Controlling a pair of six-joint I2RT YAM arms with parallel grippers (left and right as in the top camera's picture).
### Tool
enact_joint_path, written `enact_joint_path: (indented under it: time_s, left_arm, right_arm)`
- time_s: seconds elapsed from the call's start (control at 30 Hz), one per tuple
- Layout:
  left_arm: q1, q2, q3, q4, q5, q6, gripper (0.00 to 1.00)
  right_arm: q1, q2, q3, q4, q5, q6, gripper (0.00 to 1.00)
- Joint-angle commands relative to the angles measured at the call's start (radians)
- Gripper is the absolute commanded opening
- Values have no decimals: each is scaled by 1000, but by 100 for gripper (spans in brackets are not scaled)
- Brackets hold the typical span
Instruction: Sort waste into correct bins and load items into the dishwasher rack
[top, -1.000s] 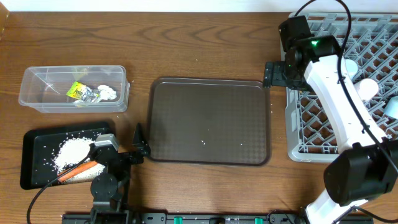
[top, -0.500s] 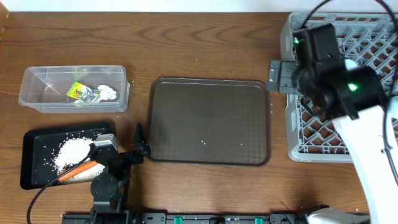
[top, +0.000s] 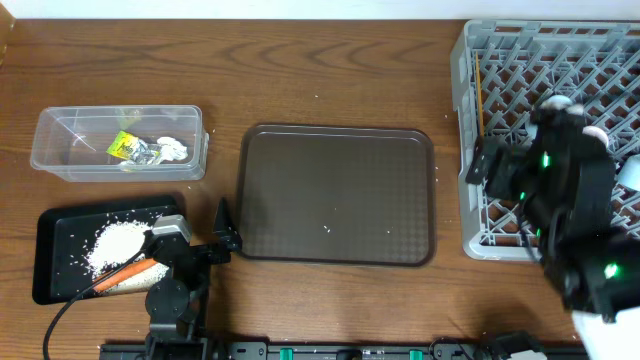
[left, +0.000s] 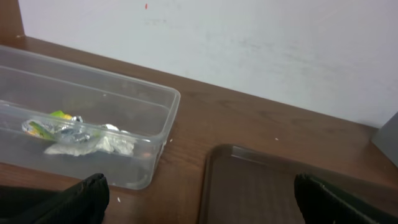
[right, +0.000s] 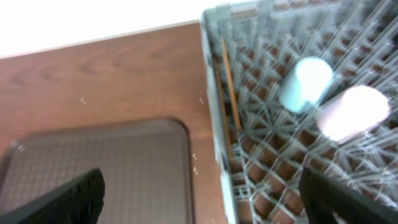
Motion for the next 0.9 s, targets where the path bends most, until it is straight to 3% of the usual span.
enact_joint_path:
  time_s: [0.0, 0.27, 0.87]
  left_arm:
    - [5, 0, -19, -39, -20, 10, 98]
    - [5, 0, -19, -39, -20, 10, 98]
    - [5, 0, -19, -39, -20, 10, 98]
  right_arm:
    - [-8, -154, -195, 140, -94, -13, 99]
    - [-10, -512, -568, 442, -114, -13, 99]
    - [-108, -896, -992, 629, -199, -18, 99]
